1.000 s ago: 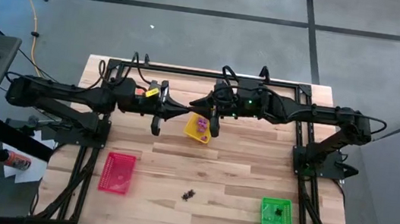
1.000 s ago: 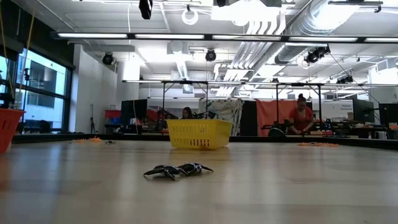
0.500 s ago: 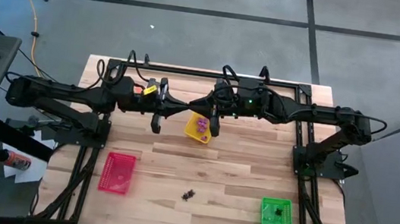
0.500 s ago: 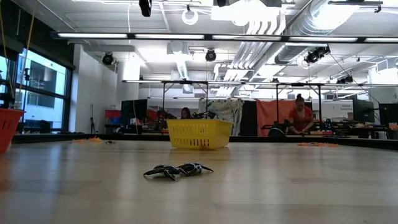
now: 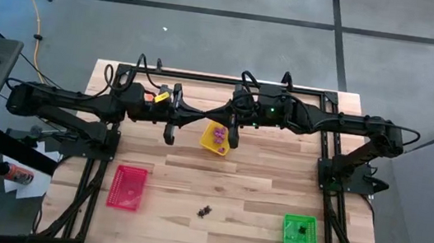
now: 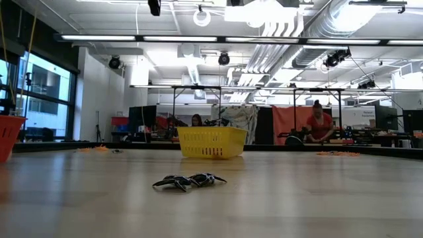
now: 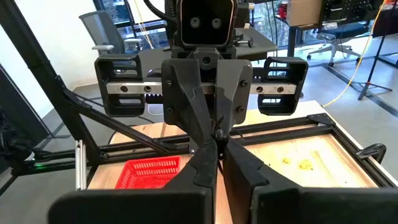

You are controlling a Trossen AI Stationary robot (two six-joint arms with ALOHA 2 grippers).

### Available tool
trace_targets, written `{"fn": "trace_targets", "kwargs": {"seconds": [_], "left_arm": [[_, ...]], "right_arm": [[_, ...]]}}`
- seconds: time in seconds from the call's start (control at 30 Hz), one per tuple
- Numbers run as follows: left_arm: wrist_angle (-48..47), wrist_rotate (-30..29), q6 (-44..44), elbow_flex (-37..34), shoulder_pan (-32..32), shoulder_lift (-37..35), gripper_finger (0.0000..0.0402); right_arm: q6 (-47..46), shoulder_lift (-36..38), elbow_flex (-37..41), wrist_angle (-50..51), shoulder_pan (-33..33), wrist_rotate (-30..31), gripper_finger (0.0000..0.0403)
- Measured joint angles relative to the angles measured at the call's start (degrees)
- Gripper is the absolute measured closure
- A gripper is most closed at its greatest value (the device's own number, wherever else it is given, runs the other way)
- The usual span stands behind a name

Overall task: Sort Halloween decoration
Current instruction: Put the black spider toy into the green bin

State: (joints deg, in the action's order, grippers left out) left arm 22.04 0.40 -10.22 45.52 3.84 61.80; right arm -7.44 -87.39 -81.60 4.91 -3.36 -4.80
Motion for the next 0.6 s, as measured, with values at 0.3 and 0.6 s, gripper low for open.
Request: {"fn": "trace_targets", "kwargs": {"seconds": [0.3, 0.6], "left_arm": [[-8.72, -0.04, 0.02, 1.49, 0.68, -1.23, 0.0349], [-36.49, -8.74, 4.69, 6.4, 3.67, -7.69, 0.0269]], "right_arm": [[2.75, 0.04, 0.02, 2.49, -0.41, 0.15, 0.0402], [1.96, 6.38, -0.02, 21.85, -3.36, 0.09, 0.0402]]}}
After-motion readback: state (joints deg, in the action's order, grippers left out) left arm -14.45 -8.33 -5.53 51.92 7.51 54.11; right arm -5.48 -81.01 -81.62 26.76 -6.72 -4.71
